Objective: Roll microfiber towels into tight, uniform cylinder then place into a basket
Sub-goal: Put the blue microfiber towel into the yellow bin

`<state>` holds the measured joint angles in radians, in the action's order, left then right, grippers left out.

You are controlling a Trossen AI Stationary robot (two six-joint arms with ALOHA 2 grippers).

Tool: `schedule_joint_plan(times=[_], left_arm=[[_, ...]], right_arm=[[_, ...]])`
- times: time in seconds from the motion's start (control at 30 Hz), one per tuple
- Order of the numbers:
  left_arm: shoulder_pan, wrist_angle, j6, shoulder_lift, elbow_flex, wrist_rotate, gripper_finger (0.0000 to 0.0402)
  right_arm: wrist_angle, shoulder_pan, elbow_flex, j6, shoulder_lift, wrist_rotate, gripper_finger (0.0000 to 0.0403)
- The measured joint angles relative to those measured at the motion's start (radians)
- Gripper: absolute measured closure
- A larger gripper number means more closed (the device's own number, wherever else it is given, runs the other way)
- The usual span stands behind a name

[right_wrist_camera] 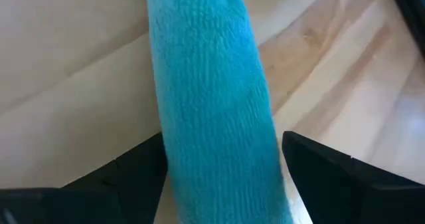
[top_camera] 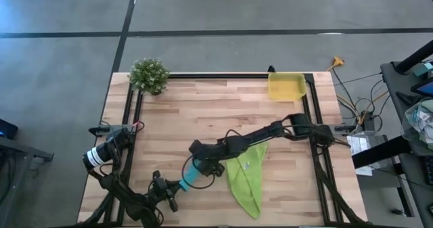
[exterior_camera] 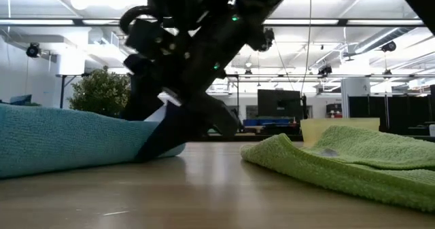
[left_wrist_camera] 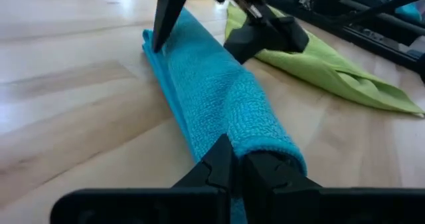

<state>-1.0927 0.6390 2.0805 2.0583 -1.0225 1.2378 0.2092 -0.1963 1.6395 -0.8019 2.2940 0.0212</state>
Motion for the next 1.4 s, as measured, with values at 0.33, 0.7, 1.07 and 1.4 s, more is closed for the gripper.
schedule_joint_plan(times=[0.33,0.7,1.07,1.4], left_arm=[[-0.002,-0.023,-0.027,0.000,0.003,0.003,0.0401],[-0.004,-0.029,-0.162,0.000,-0.017,-0.003,0.0401],[-0.005,0.028,-0.334,-0.036,-0.021,-0.099,0.0314],[-0.022,0.086,-0.657,-0.266,-0.001,-0.094,0.0239]], right_arm=[[0.112,-0.006,0.111,0.029,0.033,-0.020,0.0164],[0.131,-0.027,0.120,-0.001,0.055,-0.044,0.0250],[0.203,0.004,0.147,0.033,0.053,-0.049,0.0383],[0.640,0.179,0.283,0.196,0.025,0.028,0.0388]])
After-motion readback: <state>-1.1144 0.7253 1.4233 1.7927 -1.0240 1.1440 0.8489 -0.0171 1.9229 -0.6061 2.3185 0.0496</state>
